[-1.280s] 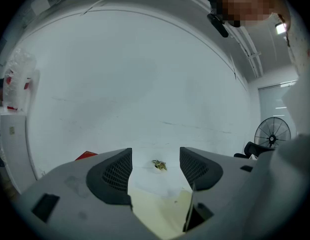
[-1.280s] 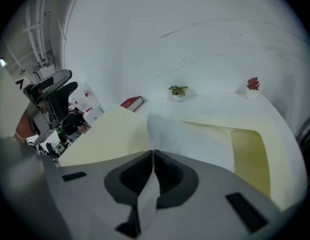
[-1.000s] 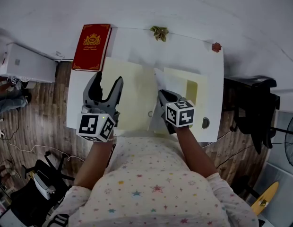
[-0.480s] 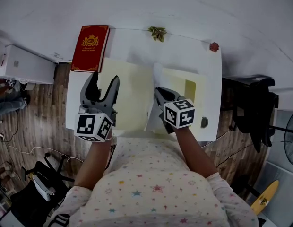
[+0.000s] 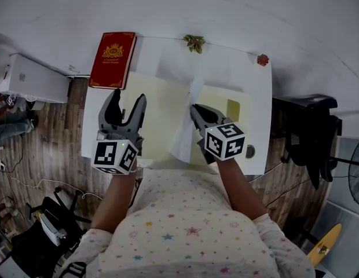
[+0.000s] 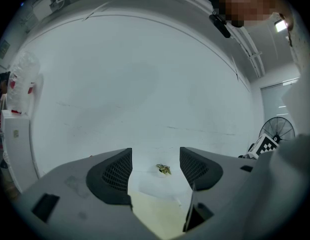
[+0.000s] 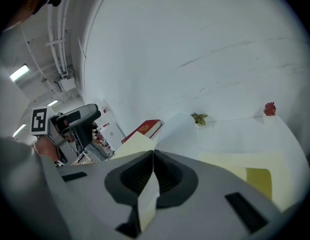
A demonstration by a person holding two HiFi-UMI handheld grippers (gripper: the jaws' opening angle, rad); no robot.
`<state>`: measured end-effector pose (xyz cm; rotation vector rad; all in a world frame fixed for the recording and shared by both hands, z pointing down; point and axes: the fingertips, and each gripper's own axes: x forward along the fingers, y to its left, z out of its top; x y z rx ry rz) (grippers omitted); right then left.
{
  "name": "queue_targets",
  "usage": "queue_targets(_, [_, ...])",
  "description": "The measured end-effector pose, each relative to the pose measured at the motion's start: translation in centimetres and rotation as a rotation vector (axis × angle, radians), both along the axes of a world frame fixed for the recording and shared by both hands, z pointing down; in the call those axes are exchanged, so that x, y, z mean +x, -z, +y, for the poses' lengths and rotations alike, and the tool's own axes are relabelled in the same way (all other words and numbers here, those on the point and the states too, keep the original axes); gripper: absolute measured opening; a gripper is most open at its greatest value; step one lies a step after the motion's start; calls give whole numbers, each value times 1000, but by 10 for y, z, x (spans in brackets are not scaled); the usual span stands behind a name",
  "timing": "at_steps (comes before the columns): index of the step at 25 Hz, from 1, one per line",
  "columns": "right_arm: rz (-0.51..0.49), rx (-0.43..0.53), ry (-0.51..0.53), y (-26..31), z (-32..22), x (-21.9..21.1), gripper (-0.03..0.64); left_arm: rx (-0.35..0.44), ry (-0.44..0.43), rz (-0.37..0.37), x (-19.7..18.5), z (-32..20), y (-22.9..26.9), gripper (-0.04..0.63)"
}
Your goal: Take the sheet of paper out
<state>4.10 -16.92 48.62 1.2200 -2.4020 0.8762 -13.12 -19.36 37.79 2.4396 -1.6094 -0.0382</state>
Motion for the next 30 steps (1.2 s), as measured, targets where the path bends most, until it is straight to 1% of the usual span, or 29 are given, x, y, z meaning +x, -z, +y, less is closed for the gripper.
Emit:
queue_targets(8, [-3,72,-15,28,-6,6,6,6,2,0,1,2,3,275])
queue_targets(13, [16,116,-44,43,-12,17,6,19,-6,9,6,3,11,275])
queue_targets(17, [6,153,-80,57,-17,28,6,29,-18,18,12,1,16,275])
queue_targets(24, [-2,275,-137,86,-22,49,6,44,-41,24,21,-3,20,275])
queue_targets(30, [5,342,-185,106,-22,66,5,57,-67,34,30,-8,27,275])
